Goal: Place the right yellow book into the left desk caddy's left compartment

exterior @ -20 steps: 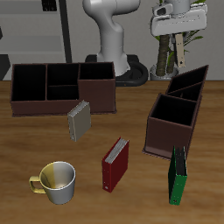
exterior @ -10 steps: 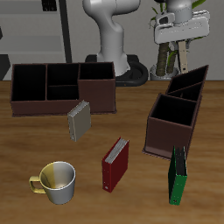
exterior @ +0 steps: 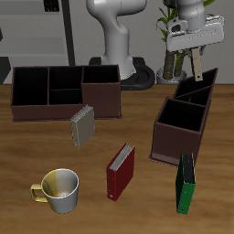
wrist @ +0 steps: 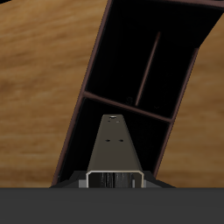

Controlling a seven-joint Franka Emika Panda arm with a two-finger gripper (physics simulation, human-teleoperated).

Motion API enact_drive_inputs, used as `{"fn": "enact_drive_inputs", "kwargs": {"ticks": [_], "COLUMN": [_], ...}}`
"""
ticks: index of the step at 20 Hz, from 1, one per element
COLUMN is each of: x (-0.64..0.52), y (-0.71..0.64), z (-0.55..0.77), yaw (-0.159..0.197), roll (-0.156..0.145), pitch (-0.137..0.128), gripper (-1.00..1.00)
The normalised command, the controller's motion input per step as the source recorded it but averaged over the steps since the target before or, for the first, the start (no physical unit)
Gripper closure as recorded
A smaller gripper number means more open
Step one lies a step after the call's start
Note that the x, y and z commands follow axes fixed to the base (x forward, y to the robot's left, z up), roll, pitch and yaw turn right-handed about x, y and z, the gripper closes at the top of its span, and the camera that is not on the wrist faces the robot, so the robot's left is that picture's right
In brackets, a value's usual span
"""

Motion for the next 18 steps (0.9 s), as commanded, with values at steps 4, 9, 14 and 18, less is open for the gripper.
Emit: {"fn": "enact_drive_inputs", "kwargs": {"ticks": [4,9,14,18], "x": [0.07,0.09,0.08,0.02], "y": [0.07,0.08,0.03,0.02], "z": [-0.12,-0.17,-0.14,-0.20], "yaw": [-0.004,-0.005,-0.011,-0.014], "roll": [0.014,0.018,0.007,-0.002], "pitch": [0.027,0.033,0.030,0.031], "gripper": [1.00,1.00,1.00,1.00]}}
